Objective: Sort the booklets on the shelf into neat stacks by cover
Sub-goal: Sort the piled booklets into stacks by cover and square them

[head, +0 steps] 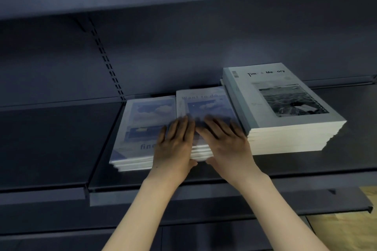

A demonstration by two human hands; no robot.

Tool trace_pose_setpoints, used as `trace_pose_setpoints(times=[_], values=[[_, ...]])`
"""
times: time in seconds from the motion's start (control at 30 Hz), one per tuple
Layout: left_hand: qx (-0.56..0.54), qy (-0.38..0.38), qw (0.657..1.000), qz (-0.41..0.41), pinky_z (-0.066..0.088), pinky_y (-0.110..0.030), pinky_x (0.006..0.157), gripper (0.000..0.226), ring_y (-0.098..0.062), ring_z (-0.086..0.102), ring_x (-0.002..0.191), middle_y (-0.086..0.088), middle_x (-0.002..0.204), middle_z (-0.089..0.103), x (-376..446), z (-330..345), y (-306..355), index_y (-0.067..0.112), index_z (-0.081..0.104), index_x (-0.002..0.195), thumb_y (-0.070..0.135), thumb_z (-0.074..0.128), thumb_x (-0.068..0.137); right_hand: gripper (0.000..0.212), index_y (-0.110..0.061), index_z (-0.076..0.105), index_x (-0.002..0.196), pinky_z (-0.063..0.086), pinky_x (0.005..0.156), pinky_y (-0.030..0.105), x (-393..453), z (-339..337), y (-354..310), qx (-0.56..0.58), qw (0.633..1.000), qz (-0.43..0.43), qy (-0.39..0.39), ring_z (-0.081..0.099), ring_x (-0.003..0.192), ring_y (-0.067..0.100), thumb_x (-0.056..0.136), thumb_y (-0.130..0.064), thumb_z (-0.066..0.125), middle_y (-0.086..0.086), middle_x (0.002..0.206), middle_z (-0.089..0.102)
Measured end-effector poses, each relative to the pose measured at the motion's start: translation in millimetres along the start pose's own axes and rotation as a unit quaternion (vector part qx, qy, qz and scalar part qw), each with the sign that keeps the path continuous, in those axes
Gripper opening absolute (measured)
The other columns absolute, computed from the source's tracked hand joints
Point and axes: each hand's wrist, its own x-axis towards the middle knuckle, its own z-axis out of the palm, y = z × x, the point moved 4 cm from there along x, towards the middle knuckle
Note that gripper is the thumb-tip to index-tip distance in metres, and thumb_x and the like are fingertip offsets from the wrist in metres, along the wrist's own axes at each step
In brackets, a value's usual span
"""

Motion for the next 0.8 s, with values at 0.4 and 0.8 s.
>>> trace_pose_setpoints(times=[0.4,0.8], values=[[0.036,0.015,0.999,0.014,-0.003,-0.04,0.115,0.097,-0.019,-0.007,0.144,-0.002,0.157,-0.01,-0.2,2.4,0.0,0.015,-0.009,0.148,0.05,0.055,0.084,0.089,-0.007,0.063,0.118,0.043,0.094,0.05,-0.7,2.9,4.7,-0.009,1.0,-0.008,0.019,0.06,0.113,0.026,0.035,-0.023,0.092,0.01,0.122,0.063],[0.024,0.088,0.994,0.058,0.052,-0.039,0.082,0.087,-0.027,0.066,0.1,-0.014,0.11,0.068,-0.4,-4.8,0.8,0.0,0.068,0.106,0.048,0.089,0.036,0.078,0.0,0.062,0.118,0.033,0.097,0.048,2.3,-3.3,19.9,0.043,0.997,-0.022,-0.054,0.057,0.114,0.037,0.048,-0.02,0.091,0.019,0.123,0.06]])
